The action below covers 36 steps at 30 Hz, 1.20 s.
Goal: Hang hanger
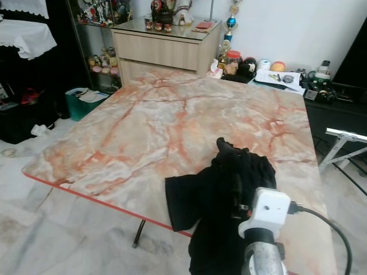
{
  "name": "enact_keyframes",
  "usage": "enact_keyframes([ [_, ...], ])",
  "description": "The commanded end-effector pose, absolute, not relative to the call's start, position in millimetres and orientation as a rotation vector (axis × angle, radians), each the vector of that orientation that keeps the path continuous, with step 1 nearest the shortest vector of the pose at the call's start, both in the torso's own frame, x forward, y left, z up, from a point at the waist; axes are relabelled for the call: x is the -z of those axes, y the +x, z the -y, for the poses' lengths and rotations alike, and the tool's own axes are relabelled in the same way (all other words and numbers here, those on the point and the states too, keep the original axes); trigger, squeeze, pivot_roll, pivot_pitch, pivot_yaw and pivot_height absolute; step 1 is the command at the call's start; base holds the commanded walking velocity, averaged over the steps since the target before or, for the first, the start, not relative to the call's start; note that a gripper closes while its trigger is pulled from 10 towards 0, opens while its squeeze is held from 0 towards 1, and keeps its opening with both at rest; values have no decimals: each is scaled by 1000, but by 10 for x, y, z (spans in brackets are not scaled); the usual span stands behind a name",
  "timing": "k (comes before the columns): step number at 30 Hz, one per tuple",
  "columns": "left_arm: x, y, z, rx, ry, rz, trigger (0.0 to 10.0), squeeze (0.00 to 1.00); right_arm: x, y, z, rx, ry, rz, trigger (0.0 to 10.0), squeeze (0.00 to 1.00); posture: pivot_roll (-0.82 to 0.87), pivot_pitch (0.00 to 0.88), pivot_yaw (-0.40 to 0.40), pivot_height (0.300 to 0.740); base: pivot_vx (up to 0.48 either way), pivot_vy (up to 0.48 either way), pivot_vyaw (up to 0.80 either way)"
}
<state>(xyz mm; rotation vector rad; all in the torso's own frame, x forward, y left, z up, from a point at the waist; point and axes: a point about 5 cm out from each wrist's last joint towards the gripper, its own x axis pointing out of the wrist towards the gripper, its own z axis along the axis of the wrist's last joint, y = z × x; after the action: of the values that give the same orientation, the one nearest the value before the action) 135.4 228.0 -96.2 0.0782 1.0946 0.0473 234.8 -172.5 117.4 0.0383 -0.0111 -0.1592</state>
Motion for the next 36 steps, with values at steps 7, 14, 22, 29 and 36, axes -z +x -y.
enact_keyframes([
  [7,950,1381,-2289,-25,120,-1092,10000,0,-1100,2318,1838,235,29,-13,10000,0,-11,0,-6,740,0,-73,-212],
  [14,965,1386,-2217,-6,117,-1095,10000,0,-1122,2364,1829,222,22,3,10000,0,-13,0,-14,740,0,-271,-717],
  [22,973,1374,-2197,-4,114,-1099,10000,0,-1168,2405,1796,213,21,37,10000,0,3,0,-23,740,0,-296,-89],
  [29,967,1382,-2215,-10,113,-1097,10000,0,-1180,2435,1802,218,29,50,10000,0,11,0,-20,740,0,-333,0],
  [36,971,1377,-2202,-5,111,-1099,10000,0,-1166,2449,1799,223,52,38,10000,0,14,0,-16,740,0,-359,-454],
])
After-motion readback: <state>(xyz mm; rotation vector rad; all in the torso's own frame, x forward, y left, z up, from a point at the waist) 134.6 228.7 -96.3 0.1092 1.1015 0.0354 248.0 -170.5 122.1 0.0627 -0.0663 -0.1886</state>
